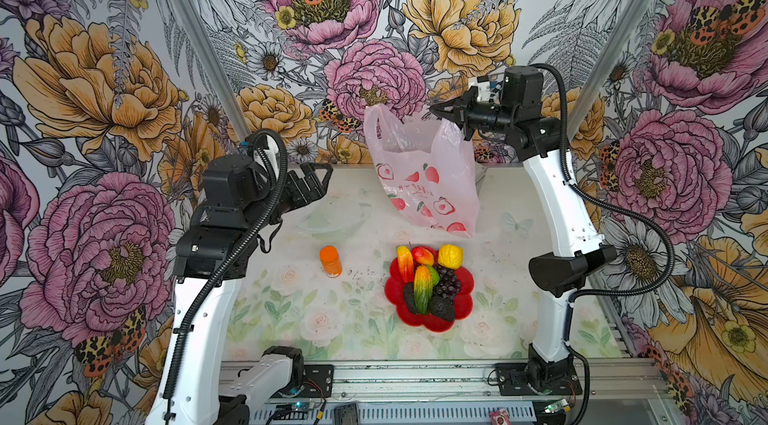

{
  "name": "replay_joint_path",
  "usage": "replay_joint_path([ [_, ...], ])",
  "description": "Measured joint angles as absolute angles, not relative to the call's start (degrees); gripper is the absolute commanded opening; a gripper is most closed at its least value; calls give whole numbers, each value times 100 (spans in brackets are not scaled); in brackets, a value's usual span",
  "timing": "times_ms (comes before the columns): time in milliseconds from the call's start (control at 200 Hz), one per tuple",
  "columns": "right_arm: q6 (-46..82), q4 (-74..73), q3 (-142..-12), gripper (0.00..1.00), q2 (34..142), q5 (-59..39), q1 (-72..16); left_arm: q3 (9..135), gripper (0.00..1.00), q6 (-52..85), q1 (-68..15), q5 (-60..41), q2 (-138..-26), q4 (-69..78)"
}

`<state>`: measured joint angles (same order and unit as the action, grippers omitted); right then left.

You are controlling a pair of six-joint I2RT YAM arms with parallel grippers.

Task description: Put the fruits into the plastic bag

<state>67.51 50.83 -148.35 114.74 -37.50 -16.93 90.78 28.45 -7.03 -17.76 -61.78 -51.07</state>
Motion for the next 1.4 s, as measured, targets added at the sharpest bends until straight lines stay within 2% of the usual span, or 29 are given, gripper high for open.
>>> replay_joint_path([
  [225,4744,6318,-14888,0,11196,-2261,-1863,9118,99,2860,-893,-1745,-6425,-5120],
  [360,3507,6949,-14971,0,10997,-1164,-2340,9118,99,2856,-1057,-1745,-6552,-5124],
  [655,2231,7937,-15113,0,10934,613,-3216,9120,99,2753,-1398,-1717,-7275,-5306],
  [916,2137,8132,-15113,0,10739,937,-3299,9498,98,2646,-1452,-1302,-8156,-6147],
  [1396,2156,8169,-14945,0,10608,939,-3299,10001,85,2556,-1452,-1179,-9059,-6563],
])
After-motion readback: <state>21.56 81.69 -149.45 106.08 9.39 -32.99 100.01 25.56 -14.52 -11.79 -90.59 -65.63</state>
